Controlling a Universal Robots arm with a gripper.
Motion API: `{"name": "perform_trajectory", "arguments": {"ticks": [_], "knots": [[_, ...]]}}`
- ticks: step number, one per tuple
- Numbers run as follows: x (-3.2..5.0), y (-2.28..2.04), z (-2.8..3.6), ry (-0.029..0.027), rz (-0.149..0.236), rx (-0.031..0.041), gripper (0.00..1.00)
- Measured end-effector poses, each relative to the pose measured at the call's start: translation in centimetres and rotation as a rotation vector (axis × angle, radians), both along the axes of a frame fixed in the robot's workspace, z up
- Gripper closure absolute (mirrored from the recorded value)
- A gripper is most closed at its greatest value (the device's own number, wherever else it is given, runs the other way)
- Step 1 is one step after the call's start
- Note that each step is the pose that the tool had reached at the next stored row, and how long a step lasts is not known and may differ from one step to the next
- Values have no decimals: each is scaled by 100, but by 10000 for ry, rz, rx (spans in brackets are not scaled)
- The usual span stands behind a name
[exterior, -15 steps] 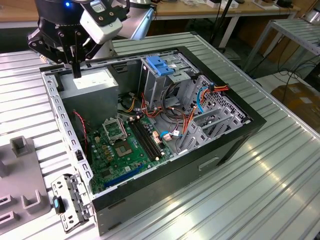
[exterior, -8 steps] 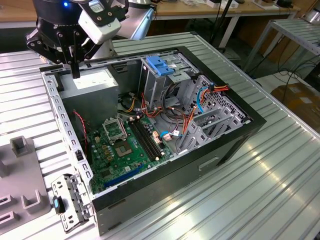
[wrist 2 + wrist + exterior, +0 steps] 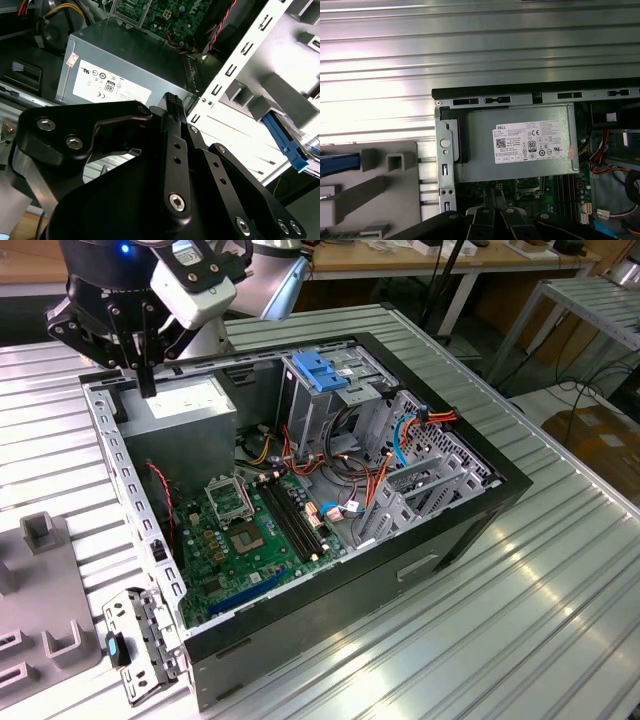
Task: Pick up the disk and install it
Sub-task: 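Reach for the disk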
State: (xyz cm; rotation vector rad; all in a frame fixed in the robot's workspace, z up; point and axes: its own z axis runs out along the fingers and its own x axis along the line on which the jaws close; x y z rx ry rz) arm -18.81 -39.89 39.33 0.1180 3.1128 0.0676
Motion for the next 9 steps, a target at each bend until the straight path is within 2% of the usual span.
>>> {"name": "perform_trajectory", "arguments": {"ticks": [9], "knots": [[-27, 0, 0, 0, 0, 0, 89]]}}
